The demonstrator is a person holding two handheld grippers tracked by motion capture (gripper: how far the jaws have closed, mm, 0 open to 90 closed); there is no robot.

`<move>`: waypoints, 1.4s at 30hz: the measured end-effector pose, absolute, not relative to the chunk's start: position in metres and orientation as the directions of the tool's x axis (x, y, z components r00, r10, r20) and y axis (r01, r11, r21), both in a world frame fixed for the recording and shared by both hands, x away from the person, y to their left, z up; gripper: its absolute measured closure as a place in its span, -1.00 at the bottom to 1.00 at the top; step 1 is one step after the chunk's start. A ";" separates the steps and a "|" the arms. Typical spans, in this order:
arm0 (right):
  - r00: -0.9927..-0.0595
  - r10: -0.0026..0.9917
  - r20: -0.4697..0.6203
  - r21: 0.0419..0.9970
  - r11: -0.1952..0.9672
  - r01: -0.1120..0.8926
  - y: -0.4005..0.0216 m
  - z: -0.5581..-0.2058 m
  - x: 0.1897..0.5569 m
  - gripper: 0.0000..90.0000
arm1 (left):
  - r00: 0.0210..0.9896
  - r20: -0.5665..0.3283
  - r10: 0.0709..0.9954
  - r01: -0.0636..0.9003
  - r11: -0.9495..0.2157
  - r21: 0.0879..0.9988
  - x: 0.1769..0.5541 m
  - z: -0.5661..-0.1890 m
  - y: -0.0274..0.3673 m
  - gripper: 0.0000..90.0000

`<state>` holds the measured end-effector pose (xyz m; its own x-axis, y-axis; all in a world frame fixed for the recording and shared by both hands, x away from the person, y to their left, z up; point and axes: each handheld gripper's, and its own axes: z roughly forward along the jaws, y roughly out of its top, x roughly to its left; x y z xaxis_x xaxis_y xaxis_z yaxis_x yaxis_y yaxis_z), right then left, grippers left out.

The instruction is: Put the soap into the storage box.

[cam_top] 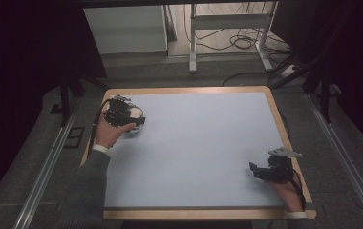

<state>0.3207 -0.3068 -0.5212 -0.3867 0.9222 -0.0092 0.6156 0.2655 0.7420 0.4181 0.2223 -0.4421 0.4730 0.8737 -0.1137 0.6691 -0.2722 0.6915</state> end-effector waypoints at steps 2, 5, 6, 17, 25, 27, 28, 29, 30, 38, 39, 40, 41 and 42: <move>-0.385 0.923 -0.011 0.742 0.266 0.616 -0.307 -0.521 0.320 -0.81 | 0.491 -0.104 0.865 0.649 -0.283 0.707 0.409 -0.443 0.221 -0.40; -0.388 0.922 -0.014 0.744 0.269 0.611 -0.305 -0.519 0.320 -0.81 | 0.523 -0.098 0.846 0.631 -0.309 0.711 0.395 -0.446 0.219 -0.41; -0.388 0.922 -0.013 0.745 0.267 0.611 -0.305 -0.519 0.320 -0.81 | 0.529 -0.096 0.843 0.630 -0.314 0.711 0.388 -0.449 0.219 -0.41; -0.405 0.914 -0.019 0.744 0.284 0.605 -0.298 -0.519 0.321 -0.81 | 0.567 -0.111 0.816 0.624 -0.338 0.705 0.346 -0.484 0.226 -0.43; -0.411 0.912 -0.022 0.744 0.289 0.603 -0.297 -0.519 0.321 -0.81 | 0.568 -0.130 0.813 0.635 -0.333 0.697 0.321 -0.504 0.225 -0.46; -0.413 0.910 -0.019 0.746 0.289 0.601 -0.297 -0.519 0.321 -0.81 | 0.567 -0.139 0.812 0.637 -0.325 0.699 0.314 -0.508 0.225 -0.46; -0.413 0.910 -0.020 0.746 0.289 0.600 -0.297 -0.519 0.321 -0.81 | 0.568 -0.143 0.811 0.637 -0.322 0.700 0.312 -0.510 0.225 -0.46; -0.412 0.911 -0.020 0.746 0.288 0.601 -0.297 -0.519 0.321 -0.81 | 0.568 -0.145 0.810 0.637 -0.322 0.700 0.309 -0.511 0.226 -0.46; -0.412 0.911 -0.020 0.745 0.288 0.601 -0.297 -0.519 0.321 -0.82 | 0.565 -0.147 0.812 0.636 -0.314 0.705 0.307 -0.512 0.226 -0.47; -0.408 0.913 -0.022 0.748 0.286 0.599 -0.297 -0.518 0.320 -0.81 | 0.541 -0.162 0.825 0.613 -0.255 0.748 0.296 -0.506 0.234 -0.45; -0.408 0.913 -0.023 0.747 0.287 0.600 -0.297 -0.518 0.320 -0.81 | 0.545 -0.160 0.823 0.614 -0.262 0.745 0.296 -0.506 0.234 -0.45; -0.410 0.912 -0.023 0.746 0.289 0.600 -0.297 -0.518 0.320 -0.81 | 0.542 -0.157 0.825 0.616 -0.264 0.742 0.296 -0.507 0.233 -0.45; -0.411 0.911 -0.024 0.746 0.290 0.599 -0.297 -0.519 0.320 -0.81 | 0.544 -0.156 0.825 0.619 -0.268 0.738 0.297 -0.509 0.233 -0.45; -0.412 0.911 -0.026 0.745 0.292 0.599 -0.296 -0.519 0.320 -0.81 | 0.544 -0.153 0.825 0.620 -0.272 0.735 0.298 -0.510 0.232 -0.45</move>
